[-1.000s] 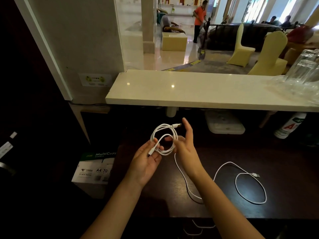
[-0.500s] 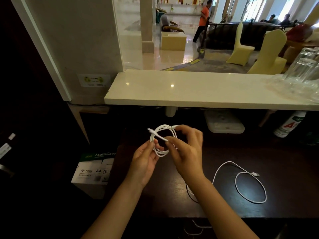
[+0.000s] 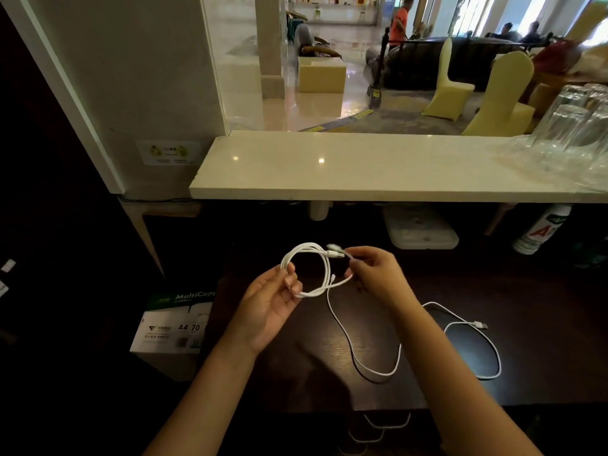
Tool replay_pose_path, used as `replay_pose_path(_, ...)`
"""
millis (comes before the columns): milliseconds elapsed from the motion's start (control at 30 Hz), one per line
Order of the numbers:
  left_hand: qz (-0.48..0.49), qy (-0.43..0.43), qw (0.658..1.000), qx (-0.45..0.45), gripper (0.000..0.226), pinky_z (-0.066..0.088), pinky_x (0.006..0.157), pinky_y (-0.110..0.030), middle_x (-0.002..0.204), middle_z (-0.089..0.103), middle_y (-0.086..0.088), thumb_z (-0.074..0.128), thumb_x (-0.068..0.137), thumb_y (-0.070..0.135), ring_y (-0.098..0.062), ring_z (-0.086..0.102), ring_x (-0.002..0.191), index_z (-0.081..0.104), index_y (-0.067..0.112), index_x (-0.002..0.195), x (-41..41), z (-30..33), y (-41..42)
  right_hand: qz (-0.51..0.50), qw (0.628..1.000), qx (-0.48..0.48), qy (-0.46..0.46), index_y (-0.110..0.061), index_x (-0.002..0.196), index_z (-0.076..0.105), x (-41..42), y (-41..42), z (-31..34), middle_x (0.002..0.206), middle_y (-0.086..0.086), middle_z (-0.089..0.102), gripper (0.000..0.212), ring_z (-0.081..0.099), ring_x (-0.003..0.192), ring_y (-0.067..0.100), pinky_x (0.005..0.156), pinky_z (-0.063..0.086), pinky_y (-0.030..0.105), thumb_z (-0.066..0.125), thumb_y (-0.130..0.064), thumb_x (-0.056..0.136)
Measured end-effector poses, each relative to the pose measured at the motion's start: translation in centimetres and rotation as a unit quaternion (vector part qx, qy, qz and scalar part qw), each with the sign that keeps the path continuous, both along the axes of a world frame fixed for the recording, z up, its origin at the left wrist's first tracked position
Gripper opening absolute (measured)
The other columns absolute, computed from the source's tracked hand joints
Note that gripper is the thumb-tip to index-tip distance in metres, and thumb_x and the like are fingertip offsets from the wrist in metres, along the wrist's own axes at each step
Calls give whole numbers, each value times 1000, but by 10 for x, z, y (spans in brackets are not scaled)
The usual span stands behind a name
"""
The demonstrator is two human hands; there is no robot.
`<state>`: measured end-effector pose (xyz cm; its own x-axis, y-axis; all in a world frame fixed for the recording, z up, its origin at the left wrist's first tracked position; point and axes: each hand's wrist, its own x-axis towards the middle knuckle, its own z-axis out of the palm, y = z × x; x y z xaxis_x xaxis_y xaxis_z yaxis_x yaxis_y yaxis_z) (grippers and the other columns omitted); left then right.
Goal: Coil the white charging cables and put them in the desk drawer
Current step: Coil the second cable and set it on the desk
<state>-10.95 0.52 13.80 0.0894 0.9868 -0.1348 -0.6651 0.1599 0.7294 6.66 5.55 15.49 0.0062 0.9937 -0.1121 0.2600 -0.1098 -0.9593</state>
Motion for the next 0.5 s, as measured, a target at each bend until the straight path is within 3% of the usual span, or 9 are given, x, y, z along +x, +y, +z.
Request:
replay_pose_path(67,-28,-5,1000,-2,13,47,54,-16,56,50,5,44,84,14,-5,51,51,57,11,82,-1,2,-1,88,995,-24,-35,-4,103,65,2,2,4,55,-3,57,24,41,34,-1,38,34,14,49,4,87)
replay_pose_path(167,-43,-30,999,-11,19,47,53,-16,56,49,5,46,82,14,-5,50,50,64,13,74,-1,4,-2,151,985,-53,63,-12,90,67,1,0,7,46,-10,54,18,36,37,-1,37,26,12,52,-1,90)
replay_pose_path(233,-47,-38,998,-21,23,47,52,-17,56,49,5,46,83,13,-5,51,50,66,15,71,2,4,-4,173,975,-70,122,-14,88,68,-1,-2,4,57,-9,64,17,42,47,3,43,29,14,52,-7,91)
replay_pose_path(367,-38,-42,997,-43,25,49,55,-17,56,51,5,40,93,10,-5,52,51,61,12,78,8,-2,-8,133,958,-91,238,-11,92,68,-15,-4,1,77,2,70,19,60,67,11,62,46,20,52,-1,87)
replay_pose_path(500,-10,-47,997,-57,26,51,56,-18,56,53,4,39,94,9,-6,54,51,61,10,80,15,-7,-8,29,922,-108,370,-14,98,64,-26,-11,-4,70,6,69,35,62,61,14,62,46,27,37,3,84)
